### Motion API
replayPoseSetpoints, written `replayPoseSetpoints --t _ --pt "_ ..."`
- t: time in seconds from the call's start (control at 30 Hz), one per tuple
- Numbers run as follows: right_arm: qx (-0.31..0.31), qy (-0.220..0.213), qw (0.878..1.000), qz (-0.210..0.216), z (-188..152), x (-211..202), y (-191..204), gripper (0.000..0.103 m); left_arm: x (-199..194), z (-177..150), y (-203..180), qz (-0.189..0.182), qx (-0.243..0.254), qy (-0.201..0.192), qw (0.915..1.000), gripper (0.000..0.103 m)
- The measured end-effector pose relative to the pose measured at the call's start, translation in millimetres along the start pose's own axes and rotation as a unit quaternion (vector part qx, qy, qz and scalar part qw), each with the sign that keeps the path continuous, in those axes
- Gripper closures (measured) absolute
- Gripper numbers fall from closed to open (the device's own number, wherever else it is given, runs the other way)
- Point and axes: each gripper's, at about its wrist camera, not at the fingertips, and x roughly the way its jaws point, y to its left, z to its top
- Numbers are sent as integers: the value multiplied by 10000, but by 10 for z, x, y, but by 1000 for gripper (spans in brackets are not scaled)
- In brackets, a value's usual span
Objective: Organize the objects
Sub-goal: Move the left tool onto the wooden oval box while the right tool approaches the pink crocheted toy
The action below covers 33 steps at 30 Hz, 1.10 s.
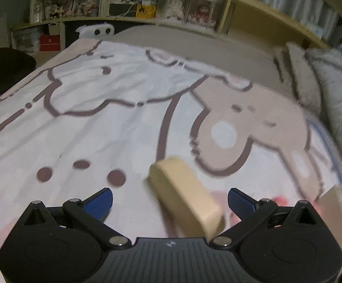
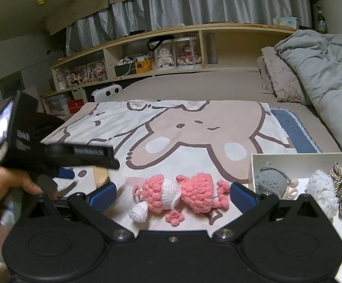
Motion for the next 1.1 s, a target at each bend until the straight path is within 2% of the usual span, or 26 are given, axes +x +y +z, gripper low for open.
replayPoseSetpoints --t 0.17,0.27,0.3,0.43,0.5,0.67,0.8,0.97,1.1 --pt "69 3 10000 -20 0 37 -17 0 -109 -86 142 210 -358 89 9991 0" --pt "46 73 10000 -34 -16 61 -15 0 -196 -127 181 710 -262 119 9971 0" --pt "46 94 9999 -39 -20 64 -17 0 -208 -134 215 772 -300 136 9965 1" --pt "79 184 9998 -17 -17 69 -24 0 -214 -101 344 388 -805 218 9958 12" --pt "199 290 9994 51 0 76 -40 0 -194 -77 319 216 -846 206 9960 18" --pt "595 436 9972 118 56 92 -69 0 -102 -95 122 172 -444 197 9987 22" --pt "398 432 9983 -6 91 199 -21 0 -42 -145 28 274 228 175 9992 27" --pt "-72 619 9981 -41 77 462 14 0 -81 -124 81 103 163 239 9995 40" --pt "-94 788 9968 -77 72 666 -7 0 -140 -133 149 18 1 340 9994 51"
